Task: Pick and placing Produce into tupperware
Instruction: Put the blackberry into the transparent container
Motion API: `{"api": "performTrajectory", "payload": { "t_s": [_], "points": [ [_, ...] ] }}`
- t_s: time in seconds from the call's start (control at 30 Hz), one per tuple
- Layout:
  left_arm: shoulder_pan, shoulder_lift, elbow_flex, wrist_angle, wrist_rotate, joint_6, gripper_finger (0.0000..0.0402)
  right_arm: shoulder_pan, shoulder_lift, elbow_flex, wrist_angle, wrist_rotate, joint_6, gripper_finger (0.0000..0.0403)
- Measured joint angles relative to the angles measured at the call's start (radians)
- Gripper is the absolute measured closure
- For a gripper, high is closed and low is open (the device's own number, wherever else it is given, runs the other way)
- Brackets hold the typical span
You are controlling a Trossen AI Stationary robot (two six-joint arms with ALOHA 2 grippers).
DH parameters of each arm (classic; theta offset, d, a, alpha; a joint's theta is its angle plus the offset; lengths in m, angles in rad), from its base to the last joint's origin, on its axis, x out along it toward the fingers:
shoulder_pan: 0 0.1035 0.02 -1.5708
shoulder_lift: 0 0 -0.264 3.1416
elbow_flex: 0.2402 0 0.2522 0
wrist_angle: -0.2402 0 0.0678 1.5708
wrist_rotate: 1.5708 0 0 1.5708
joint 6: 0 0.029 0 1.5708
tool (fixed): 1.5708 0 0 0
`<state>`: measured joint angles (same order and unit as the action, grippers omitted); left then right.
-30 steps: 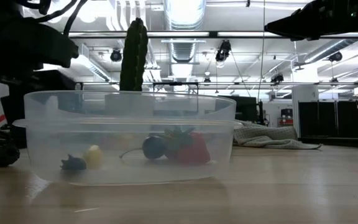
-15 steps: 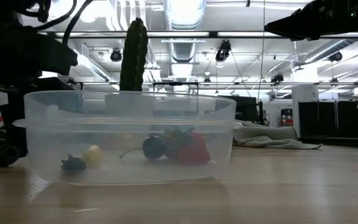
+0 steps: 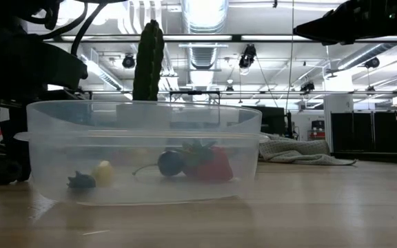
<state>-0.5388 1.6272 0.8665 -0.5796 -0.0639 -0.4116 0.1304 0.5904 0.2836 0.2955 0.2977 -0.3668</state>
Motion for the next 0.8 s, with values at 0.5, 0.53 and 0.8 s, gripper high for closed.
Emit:
{"api": "performTrajectory", "payload": {
  "t_s": [0.5,0.53,0.8],
  "points": [
    [0.0,0.0,-0.001,0.007,0.004,0.0,0.0333,0.0,0.0,0.0,0.0,0.0,0.0,0.0303],
    [0.0,0.0,-0.001,0.006,0.003,0.0,0.0334,0.0,0.0,0.0,0.0,0.0,0.0,0.0303],
    [0.001,-0.001,0.001,0.004,0.003,0.0,0.0334,0.0,0.0,0.0,0.0,0.0,0.0,0.0303]
  ]
}}
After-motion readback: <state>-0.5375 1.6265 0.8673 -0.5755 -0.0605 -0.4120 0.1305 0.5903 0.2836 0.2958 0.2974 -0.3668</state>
